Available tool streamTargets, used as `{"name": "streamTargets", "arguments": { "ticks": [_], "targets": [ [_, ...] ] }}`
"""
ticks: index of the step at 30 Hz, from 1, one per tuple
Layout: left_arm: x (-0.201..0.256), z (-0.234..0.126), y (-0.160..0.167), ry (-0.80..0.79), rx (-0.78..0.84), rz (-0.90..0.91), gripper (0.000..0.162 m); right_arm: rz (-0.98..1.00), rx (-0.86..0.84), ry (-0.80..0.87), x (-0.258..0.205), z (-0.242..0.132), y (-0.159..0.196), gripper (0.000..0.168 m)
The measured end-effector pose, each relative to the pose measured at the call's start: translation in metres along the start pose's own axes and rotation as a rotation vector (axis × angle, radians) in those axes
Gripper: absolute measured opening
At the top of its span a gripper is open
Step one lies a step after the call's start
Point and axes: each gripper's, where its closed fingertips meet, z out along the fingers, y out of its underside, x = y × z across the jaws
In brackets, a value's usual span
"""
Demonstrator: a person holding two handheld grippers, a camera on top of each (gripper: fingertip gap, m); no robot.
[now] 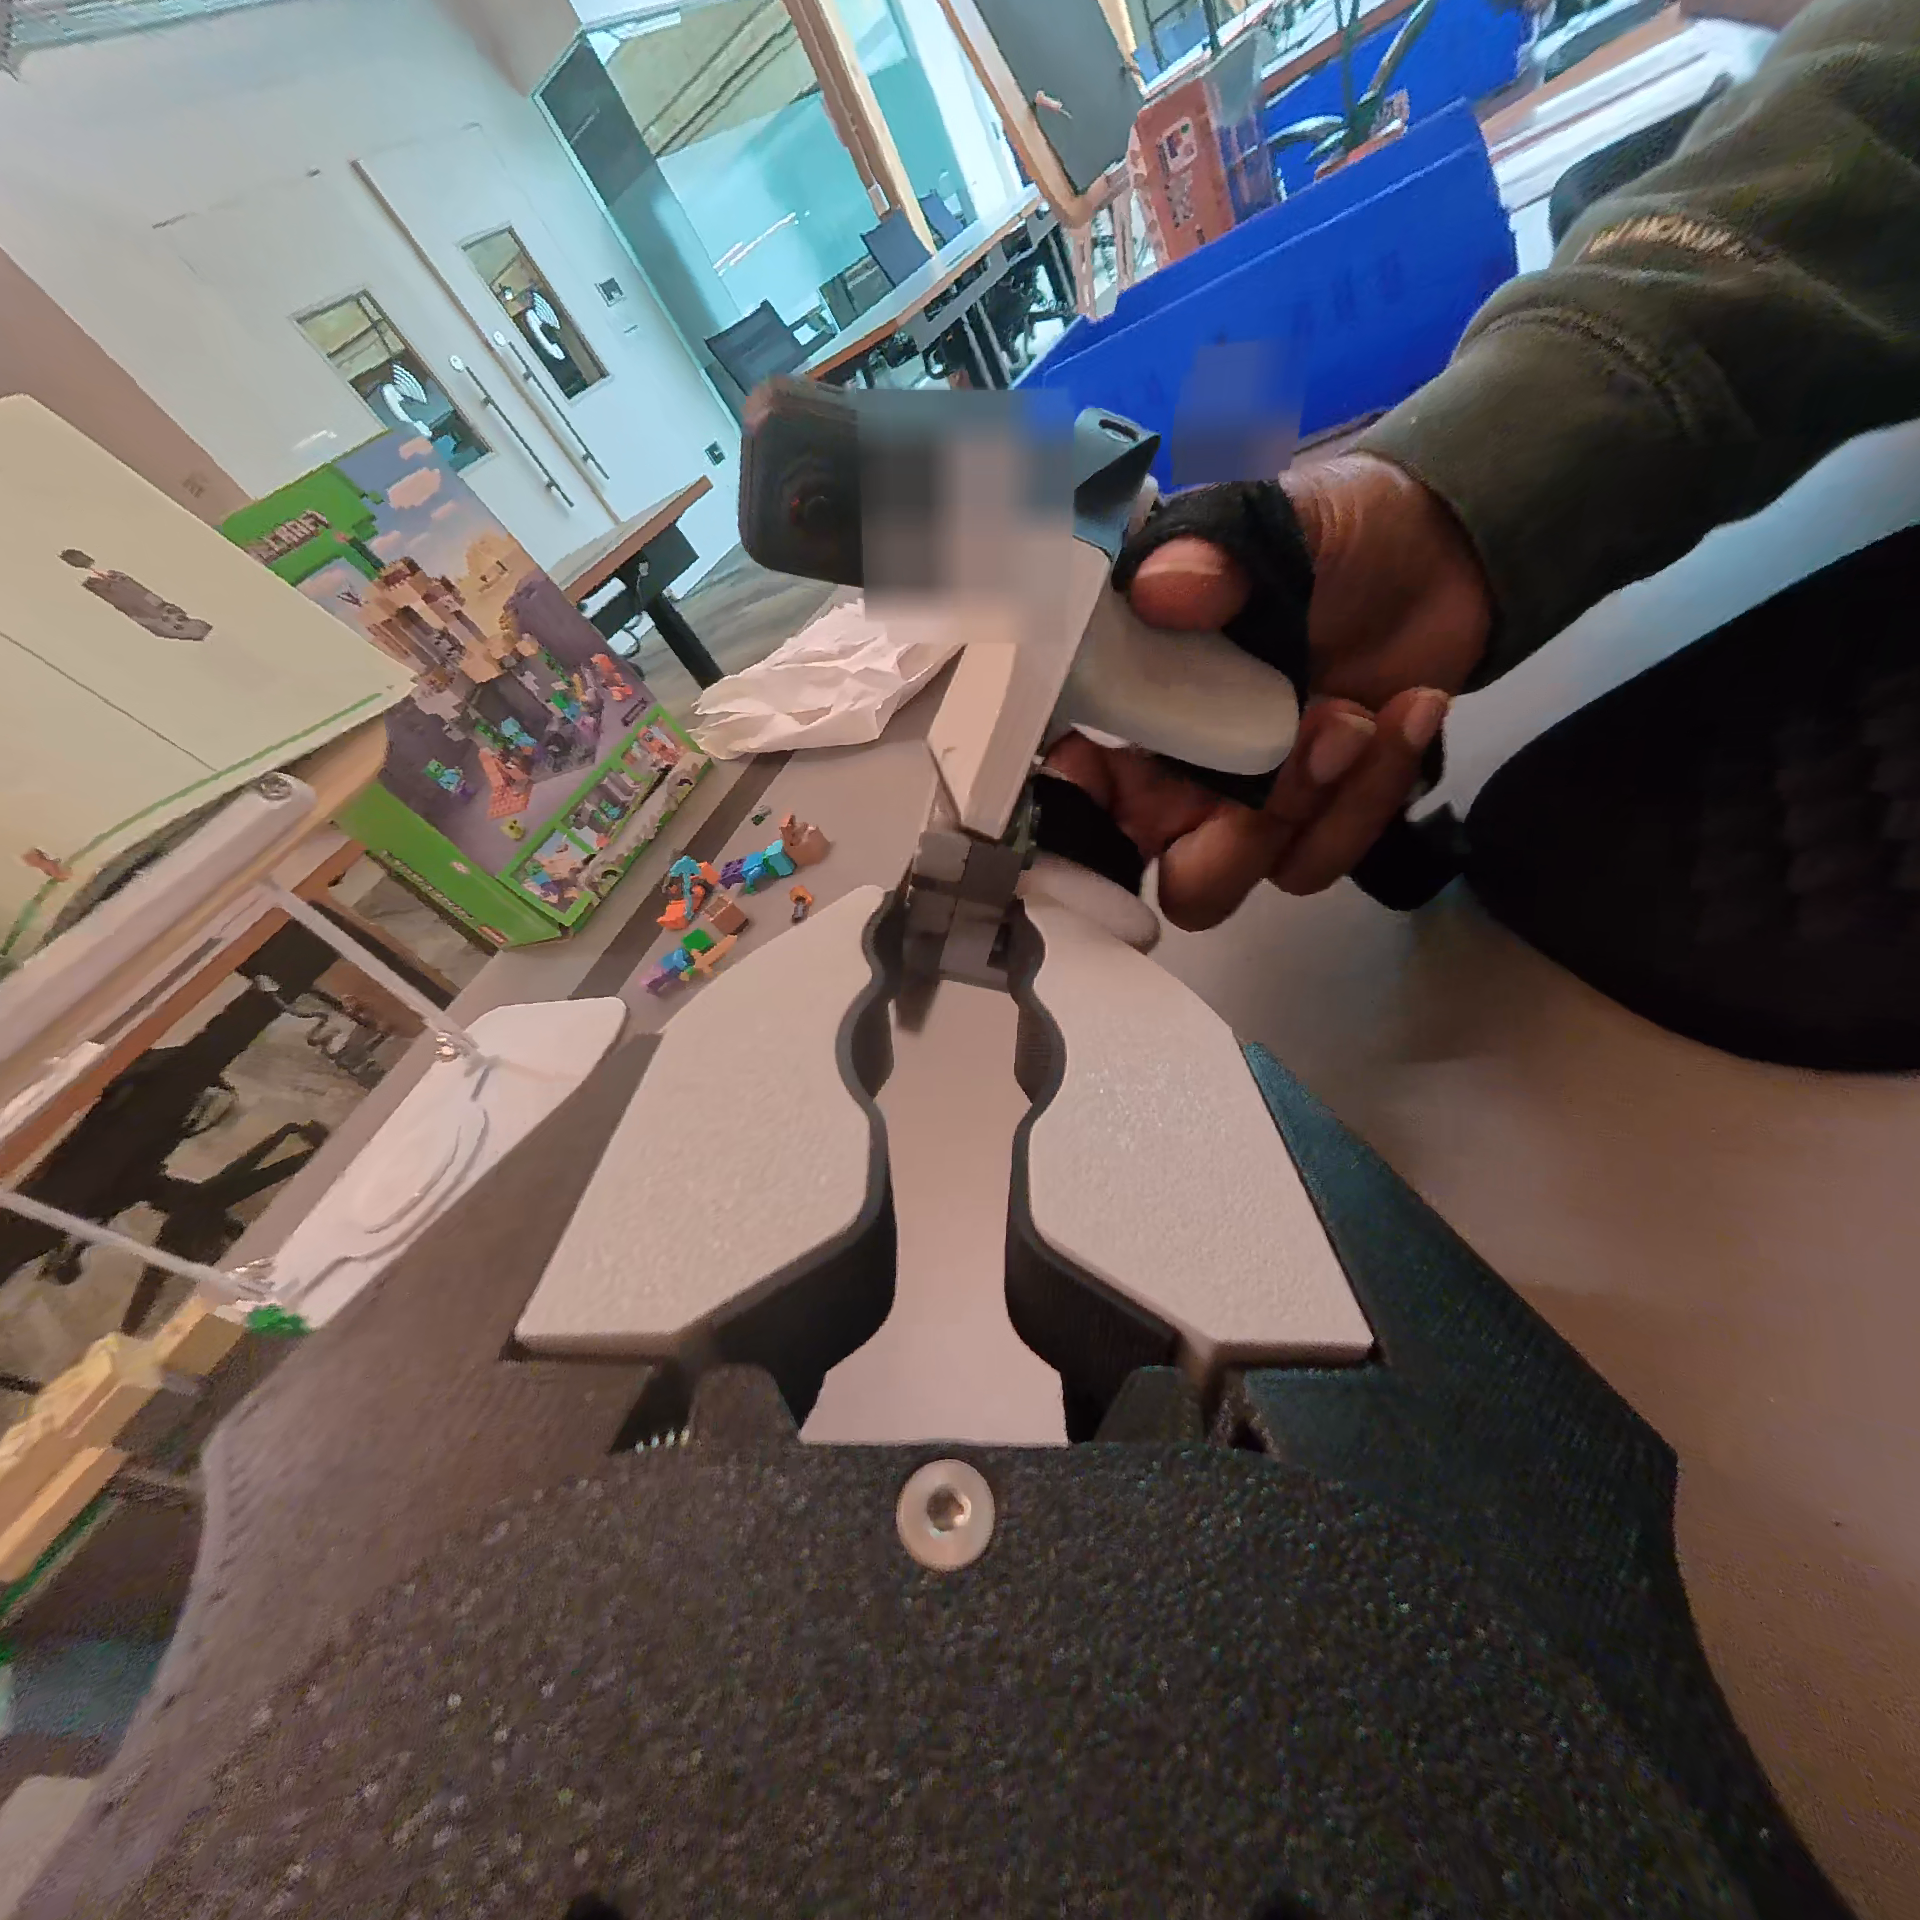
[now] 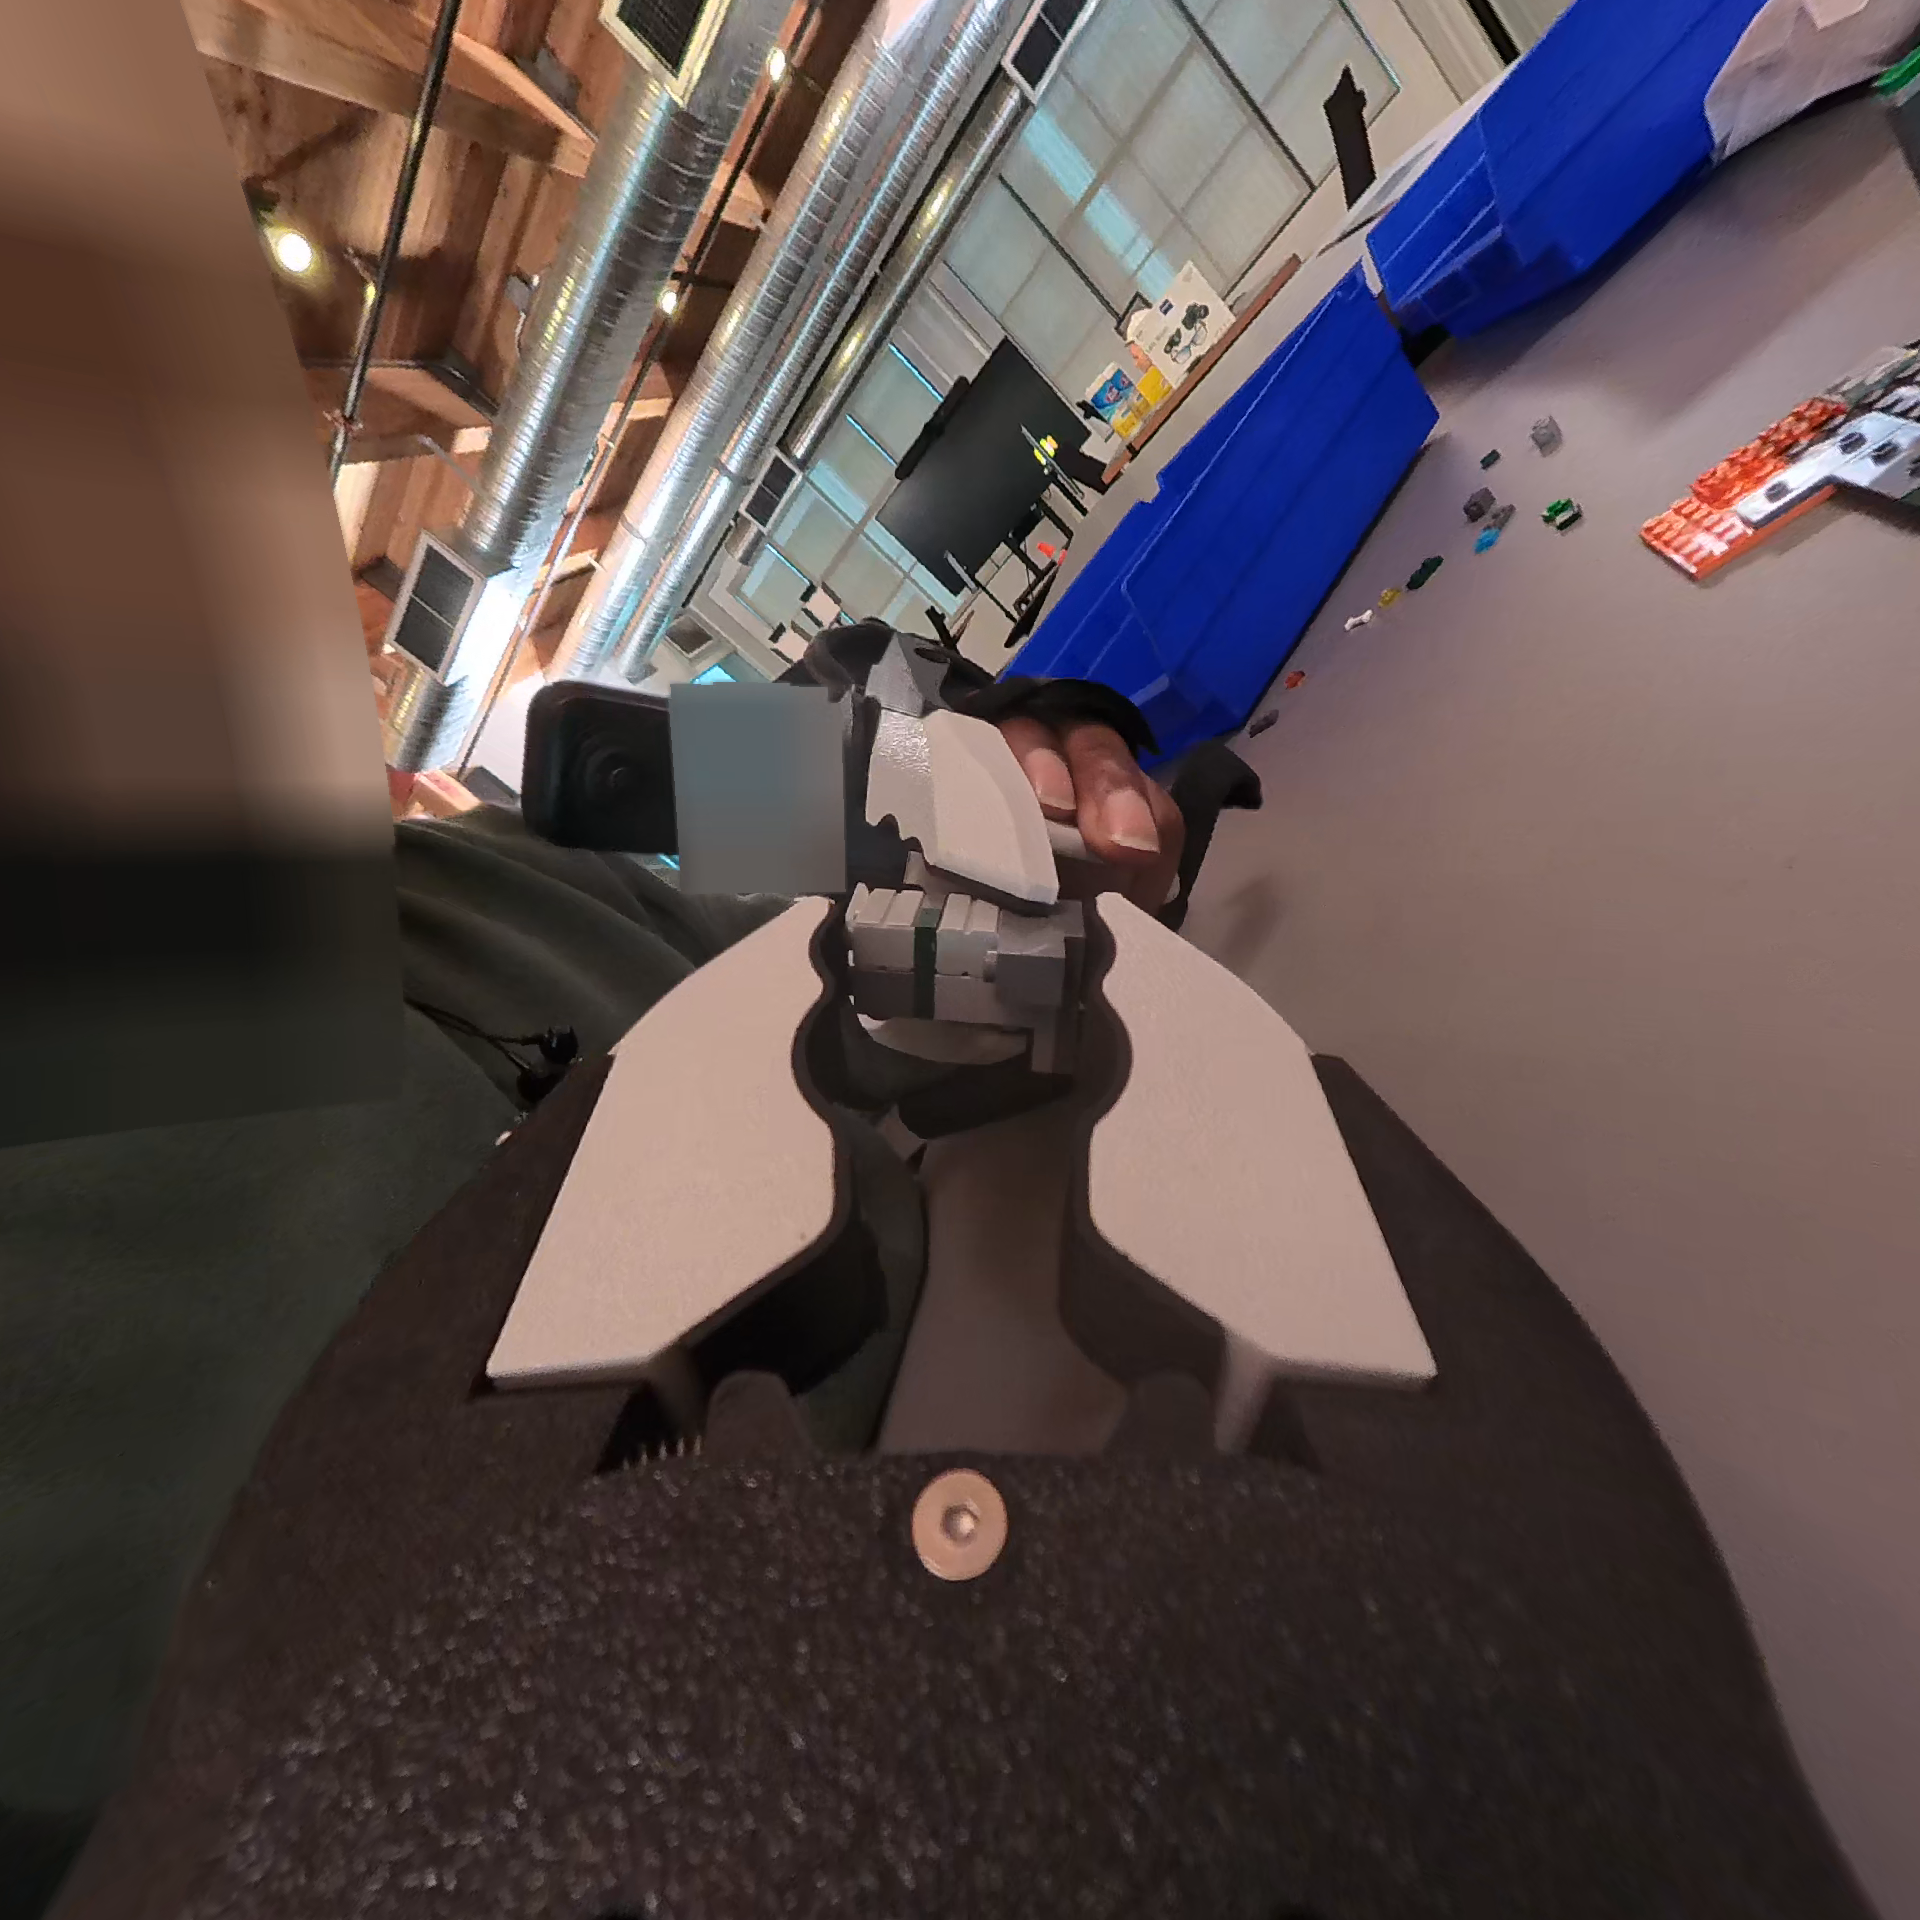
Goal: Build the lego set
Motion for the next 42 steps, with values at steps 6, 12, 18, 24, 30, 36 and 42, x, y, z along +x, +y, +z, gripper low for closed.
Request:
{"name": "streamTargets", "arguments": {
  "ticks": [6,12,18,24,30,36,42],
  "targets": [
    [0.012,0.001,0.015,0.228,-0.018,-0.337,0.019,-0.421,-0.186,0.213,0.007,-0.020,-0.009,0.049],
    [0.022,0.001,0.024,0.398,-0.045,-0.598,0.019,-0.729,-0.515,0.338,0.016,-0.019,0.014,0.037],
    [0.025,0.002,0.030,0.399,-0.078,-0.598,0.019,-0.717,-0.521,0.332,0.025,-0.011,0.019,0.018],
    [0.017,0.004,0.034,0.350,-0.089,-0.581,0.022,-0.705,-0.488,0.333,0.031,-0.013,0.015,0.018],
    [-0.020,-0.001,0.056,0.147,-0.162,-0.514,0.032,-0.684,-0.491,0.448,0.082,-0.028,0.004,0.018],
    [-0.044,-0.006,0.075,0.002,-0.197,-0.546,0.027,-0.705,-0.558,0.482,0.128,-0.020,0.007,0.018],
    [-0.065,-0.014,0.079,-0.099,-0.186,-0.564,0.024,-0.744,-0.571,0.486,0.137,-0.015,0.008,0.026]
  ]
}}
